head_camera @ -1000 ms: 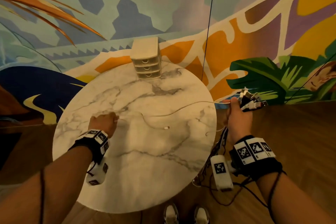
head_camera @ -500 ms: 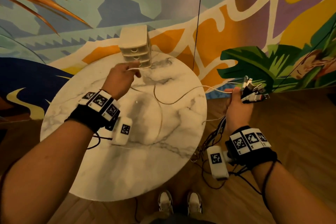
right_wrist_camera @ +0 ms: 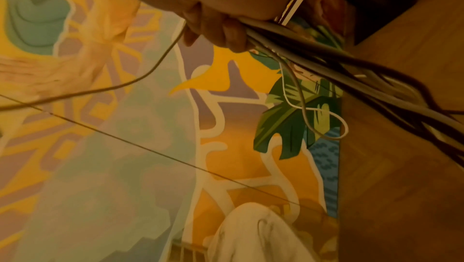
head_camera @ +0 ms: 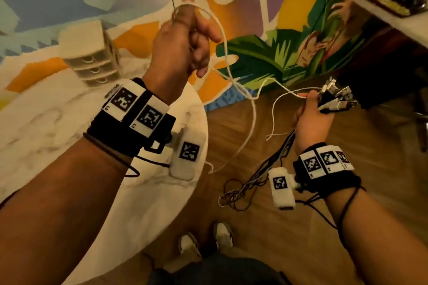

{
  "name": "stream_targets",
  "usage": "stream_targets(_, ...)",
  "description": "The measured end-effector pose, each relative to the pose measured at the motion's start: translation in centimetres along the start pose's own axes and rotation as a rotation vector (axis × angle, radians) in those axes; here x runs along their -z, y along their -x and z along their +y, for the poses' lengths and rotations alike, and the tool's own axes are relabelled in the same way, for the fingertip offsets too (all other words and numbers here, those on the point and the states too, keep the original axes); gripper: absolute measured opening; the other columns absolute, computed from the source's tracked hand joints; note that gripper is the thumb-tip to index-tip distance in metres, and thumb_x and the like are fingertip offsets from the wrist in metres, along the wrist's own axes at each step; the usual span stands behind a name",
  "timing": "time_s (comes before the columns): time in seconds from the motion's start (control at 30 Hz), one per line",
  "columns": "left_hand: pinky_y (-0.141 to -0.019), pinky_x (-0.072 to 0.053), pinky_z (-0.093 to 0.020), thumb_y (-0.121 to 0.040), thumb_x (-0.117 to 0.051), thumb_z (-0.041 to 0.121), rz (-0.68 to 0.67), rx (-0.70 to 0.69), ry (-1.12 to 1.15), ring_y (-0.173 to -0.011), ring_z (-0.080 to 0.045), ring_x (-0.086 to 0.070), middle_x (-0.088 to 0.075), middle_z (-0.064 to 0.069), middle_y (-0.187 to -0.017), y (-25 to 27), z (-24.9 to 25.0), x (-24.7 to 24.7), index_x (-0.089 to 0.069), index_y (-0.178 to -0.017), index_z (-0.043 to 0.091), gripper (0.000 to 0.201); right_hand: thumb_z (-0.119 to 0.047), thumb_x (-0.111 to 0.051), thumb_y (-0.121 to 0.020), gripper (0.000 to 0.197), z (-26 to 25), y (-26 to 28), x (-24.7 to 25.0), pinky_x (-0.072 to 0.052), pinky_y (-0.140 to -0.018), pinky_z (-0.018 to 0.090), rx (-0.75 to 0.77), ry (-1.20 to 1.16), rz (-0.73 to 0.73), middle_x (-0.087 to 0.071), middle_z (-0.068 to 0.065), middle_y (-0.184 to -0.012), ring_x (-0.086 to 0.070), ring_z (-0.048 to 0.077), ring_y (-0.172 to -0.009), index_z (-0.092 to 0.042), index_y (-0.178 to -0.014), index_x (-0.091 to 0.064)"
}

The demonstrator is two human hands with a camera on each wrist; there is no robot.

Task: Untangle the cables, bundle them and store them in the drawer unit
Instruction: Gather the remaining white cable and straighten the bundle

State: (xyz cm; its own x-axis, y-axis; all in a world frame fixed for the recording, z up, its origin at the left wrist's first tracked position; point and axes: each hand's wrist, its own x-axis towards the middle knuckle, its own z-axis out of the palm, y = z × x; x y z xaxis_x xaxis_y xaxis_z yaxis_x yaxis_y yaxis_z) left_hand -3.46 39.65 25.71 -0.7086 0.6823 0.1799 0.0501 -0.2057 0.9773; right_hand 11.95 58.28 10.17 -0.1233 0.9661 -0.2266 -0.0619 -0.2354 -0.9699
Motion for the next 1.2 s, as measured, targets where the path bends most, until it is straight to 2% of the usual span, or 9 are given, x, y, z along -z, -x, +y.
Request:
stream_targets(0.13, -0.04, -0.032, -0.028, -0.102, -0.021, 0.029, -0.025, -0.094, -0.014, -0.039, -0.021, -0.03, -0.038, -0.001, -0.042, -1.3, -1.5, -2.2, -0.06, -0.068, 0.01, 0.055, -0.041, -0.055, -0.091, 0.041, -0.2, -0.8, 2.6, -0.037, -0.047, 0.024, 0.038, -0.01, 0.028, -0.05, -0.006, -0.062, -0.046, 0.005, -0.046, -0.003, -0.106, -0.057)
stream_targets(0.23, -0.047, -0.033, -0.032, -0.101, -0.036, 0.023, -0.124, -0.008, -0.41, -0.045, -0.01, -0.038, -0.048, 0.004, -0.054, -0.2, -7.1, -1.9, -0.06, -0.076, 0.008, 0.037, -0.038, -0.055, -0.092, 0.022, -0.3, -1.3, 4.0, -0.037, -0.047, 0.024, 0.013, 0.007, 0.068, -0.05, -0.006, -0.06, -0.045, 0.004, -0.044, -0.016, -0.089, -0.053)
stream_targets(0.43, -0.075, -0.043, -0.032, -0.088, -0.059, 0.02, -0.538, 0.265, -1.231, -0.093, -0.028, -0.058, -0.063, -0.012, -0.095, 5.4, -20.8, 0.7, -0.068, -0.088, 0.011, 0.013, -0.067, -0.06, -0.061, 0.082, -0.7, -2.5, 6.5, -0.039, -0.063, 0.027, 0.034, 0.046, 0.113, -0.054, -0.01, -0.074, -0.049, 0.006, -0.063, -0.006, -0.116, -0.058)
stream_targets(0.53, -0.09, -0.039, -0.038, -0.087, -0.055, 0.025, -0.664, 0.32, -1.433, -0.112, -0.027, -0.046, -0.05, -0.008, -0.121, 7.4, -23.5, 0.6, -0.058, -0.118, 0.02, 0.031, -0.063, -0.062, -0.062, 0.062, -0.9, -2.0, 6.8, -0.04, -0.063, 0.029, 0.034, 0.056, 0.081, -0.054, -0.009, -0.073, -0.049, 0.008, -0.064, -0.014, -0.1, -0.058)
stream_targets(0.77, -0.108, -0.028, -0.035, -0.08, -0.07, 0.028, -0.504, 0.129, -0.688, -0.133, -0.018, -0.032, -0.037, -0.003, -0.145, 3.7, -16.4, -8.9, -0.03, -0.143, 0.022, 0.075, -0.043, -0.052, -0.09, 0.031, 0.3, 0.5, 5.5, -0.033, -0.051, 0.026, 0.136, 0.231, -0.184, -0.047, -0.011, -0.059, -0.04, 0.009, -0.051, -0.016, -0.084, -0.068)
stream_targets(0.87, -0.099, -0.039, -0.029, -0.088, -0.062, 0.027, -0.605, 0.181, -0.59, -0.116, -0.011, -0.05, -0.056, -0.001, -0.126, 2.3, -14.1, -11.9, -0.042, -0.135, 0.019, 0.052, -0.051, -0.056, -0.081, 0.041, 0.2, 1.1, 4.8, -0.035, -0.057, 0.026, 0.105, 0.236, -0.216, -0.053, -0.012, -0.068, -0.046, 0.008, -0.06, -0.015, -0.097, -0.066)
stream_targets(0.93, -0.074, -0.05, -0.03, -0.093, -0.053, 0.021, -0.614, 0.2, -0.532, -0.074, 0.001, -0.058, -0.062, 0.005, -0.082, 2.0, -14.0, -11.5, -0.059, -0.11, 0.01, 0.021, -0.048, -0.056, -0.084, 0.04, 0.0, 1.2, 4.5, -0.034, -0.057, 0.025, 0.122, 0.228, -0.25, -0.053, -0.012, -0.068, -0.045, 0.007, -0.059, -0.012, -0.098, -0.067)
stream_targets(1.0, -0.055, -0.038, -0.018, -0.097, -0.046, 0.021, -0.57, 0.17, -0.589, -0.05, 0.007, -0.048, -0.049, 0.012, -0.061, 1.7, -14.4, -10.0, -0.062, -0.091, 0.009, 0.021, -0.039, -0.053, -0.092, 0.024, -0.5, 1.7, 4.4, -0.033, -0.054, 0.027, 0.179, 0.26, -0.286, -0.054, -0.007, -0.068, -0.04, 0.009, -0.055, -0.026, -0.086, -0.072)
stream_targets(1.2, -0.067, -0.045, -0.02, -0.094, -0.049, 0.036, -0.742, 0.346, -0.875, -0.07, -0.003, -0.06, -0.066, 0.004, -0.077, 3.4, -17.5, -1.9, -0.069, -0.08, 0.014, 0.033, -0.027, -0.047, -0.098, 0.053, -3.0, 2.5, 3.6, -0.026, -0.043, 0.024, 0.192, 0.225, -0.12, -0.066, 0.023, -0.098, -0.028, 0.012, -0.045, -0.065, -0.061, -0.056)
